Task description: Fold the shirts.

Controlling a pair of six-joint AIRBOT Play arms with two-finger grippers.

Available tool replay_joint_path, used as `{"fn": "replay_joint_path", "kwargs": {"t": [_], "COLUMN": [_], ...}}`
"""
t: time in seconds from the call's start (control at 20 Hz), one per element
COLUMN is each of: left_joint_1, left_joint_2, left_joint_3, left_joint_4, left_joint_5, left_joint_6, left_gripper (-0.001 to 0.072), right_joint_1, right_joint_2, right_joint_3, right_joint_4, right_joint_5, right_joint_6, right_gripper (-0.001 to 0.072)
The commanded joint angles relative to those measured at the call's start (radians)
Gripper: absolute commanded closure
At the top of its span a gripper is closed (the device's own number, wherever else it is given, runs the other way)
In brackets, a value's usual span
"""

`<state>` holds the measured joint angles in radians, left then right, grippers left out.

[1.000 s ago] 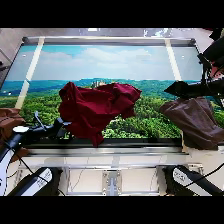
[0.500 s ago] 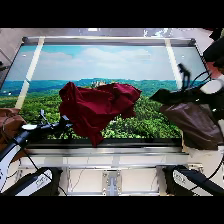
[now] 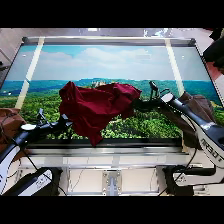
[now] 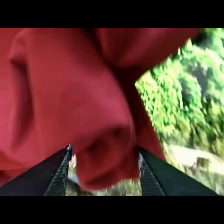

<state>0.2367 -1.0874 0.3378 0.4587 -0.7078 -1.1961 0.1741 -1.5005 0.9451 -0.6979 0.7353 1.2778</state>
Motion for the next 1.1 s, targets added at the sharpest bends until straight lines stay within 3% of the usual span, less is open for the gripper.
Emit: {"fn": "replay_joint_path", "kwargs": {"t": [0.0,0.25,0.5,0.7,1.05], "left_joint_1": [0.000,0.000,0.000,0.000,0.000], "left_joint_2": [0.009,0.009,0.009,0.009,0.009], "left_joint_3": [0.001,0.001,0.001,0.001,0.001], "left_joint_4": [0.000,0.000,0.000,0.000,0.000], "left_joint_5": [0.001,0.001,0.001,-0.003,-0.003], "left_joint_6": [0.000,0.000,0.000,0.000,0.000], "left_gripper": [0.0691,0.0691,0.0691,0.0691,0.0691], "right_joint_1": [0.019,0.019,0.019,0.019,0.031], "right_joint_2": [-0.132,-0.137,-0.106,-0.089,-0.092], "right_joint_3": [0.106,0.127,0.207,0.209,0.209], "right_joint_4": [-0.059,-0.109,-0.231,-0.319,-0.281], "right_joint_5": [0.045,0.038,0.283,0.354,0.114], "right_joint_6": [-0.014,-0.013,-0.069,-0.068,-0.067], "right_gripper": [0.0262,0.0262,0.0261,0.0261,0.0262]}}
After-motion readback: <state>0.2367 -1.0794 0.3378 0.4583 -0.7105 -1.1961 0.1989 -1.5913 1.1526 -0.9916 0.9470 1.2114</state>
